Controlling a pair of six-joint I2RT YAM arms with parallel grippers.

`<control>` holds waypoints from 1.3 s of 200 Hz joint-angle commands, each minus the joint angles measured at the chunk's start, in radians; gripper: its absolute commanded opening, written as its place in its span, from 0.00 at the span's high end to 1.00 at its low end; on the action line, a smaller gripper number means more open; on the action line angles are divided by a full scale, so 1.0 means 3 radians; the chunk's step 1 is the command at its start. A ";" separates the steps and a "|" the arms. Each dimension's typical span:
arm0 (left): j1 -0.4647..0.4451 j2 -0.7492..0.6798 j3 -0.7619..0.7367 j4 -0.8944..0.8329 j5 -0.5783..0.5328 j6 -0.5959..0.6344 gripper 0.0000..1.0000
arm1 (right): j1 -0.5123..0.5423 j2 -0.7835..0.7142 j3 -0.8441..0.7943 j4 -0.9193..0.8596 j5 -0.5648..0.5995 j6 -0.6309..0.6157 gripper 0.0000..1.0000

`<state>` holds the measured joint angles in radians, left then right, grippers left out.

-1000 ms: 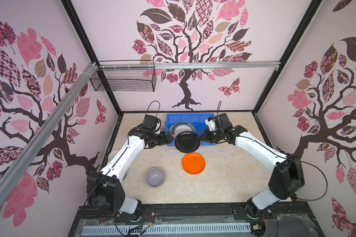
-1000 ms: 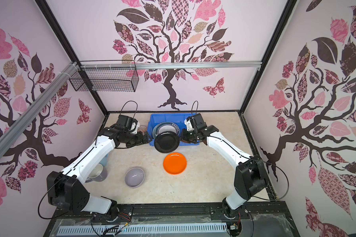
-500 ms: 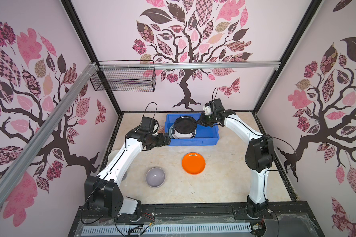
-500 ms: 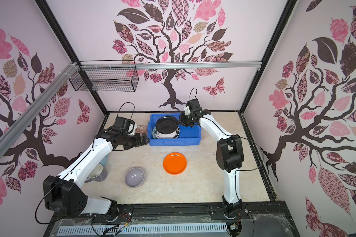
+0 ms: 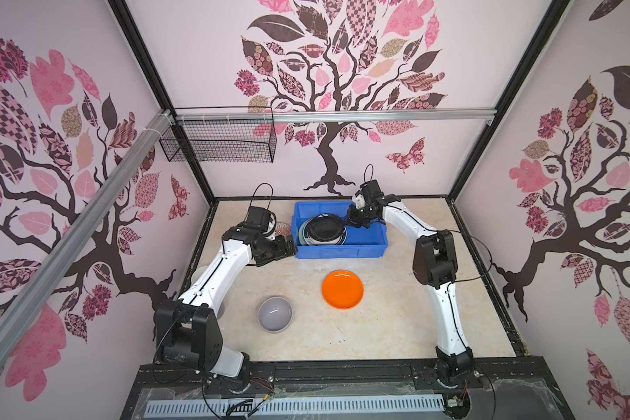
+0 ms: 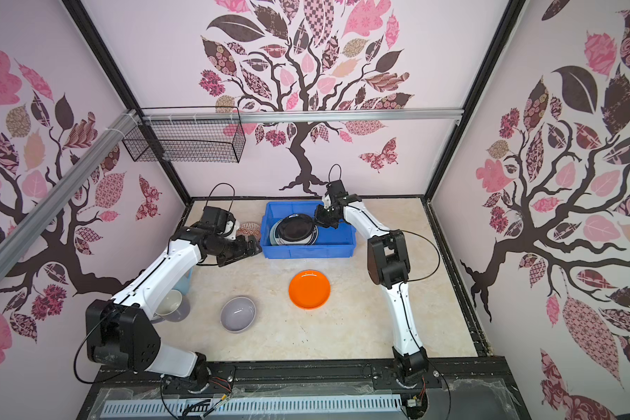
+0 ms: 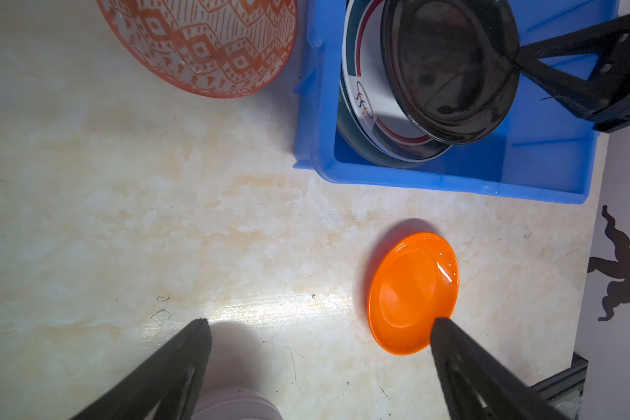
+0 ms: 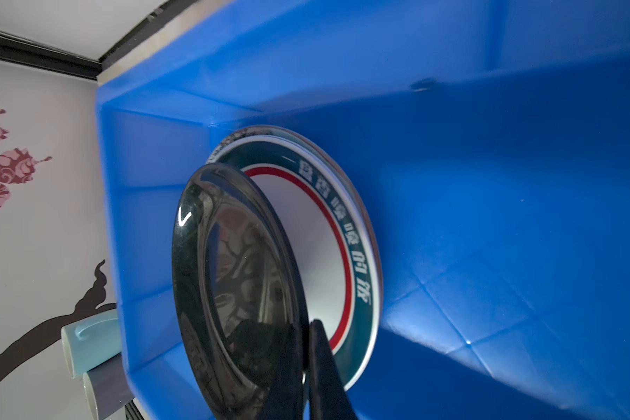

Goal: Place the mixed dishes into the plastic bin
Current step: 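Lower the black plate into the bin and open the right gripper, then move both grippers to the orange plate on the table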

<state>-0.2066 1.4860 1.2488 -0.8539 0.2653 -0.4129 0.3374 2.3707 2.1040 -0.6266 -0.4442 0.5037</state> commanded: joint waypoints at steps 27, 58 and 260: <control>0.0021 0.0133 0.0054 -0.0011 0.0064 0.0075 0.01 | -0.0051 0.0300 0.0216 -0.0087 -0.0099 -0.0044 1.00; 0.0037 0.0218 0.0129 -0.0034 0.0120 0.0090 0.01 | -0.0051 0.0455 0.0341 -0.0138 -0.0138 -0.0052 1.00; -0.0843 -0.0337 -0.0413 -0.0017 0.0122 -0.0282 0.02 | -0.0099 -0.2488 -0.2805 0.0433 -0.0100 -0.0041 0.66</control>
<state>-0.3977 1.4410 1.1957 -0.8539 0.3355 -0.4465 0.3061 1.7702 1.4719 -0.5739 -0.4530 0.4465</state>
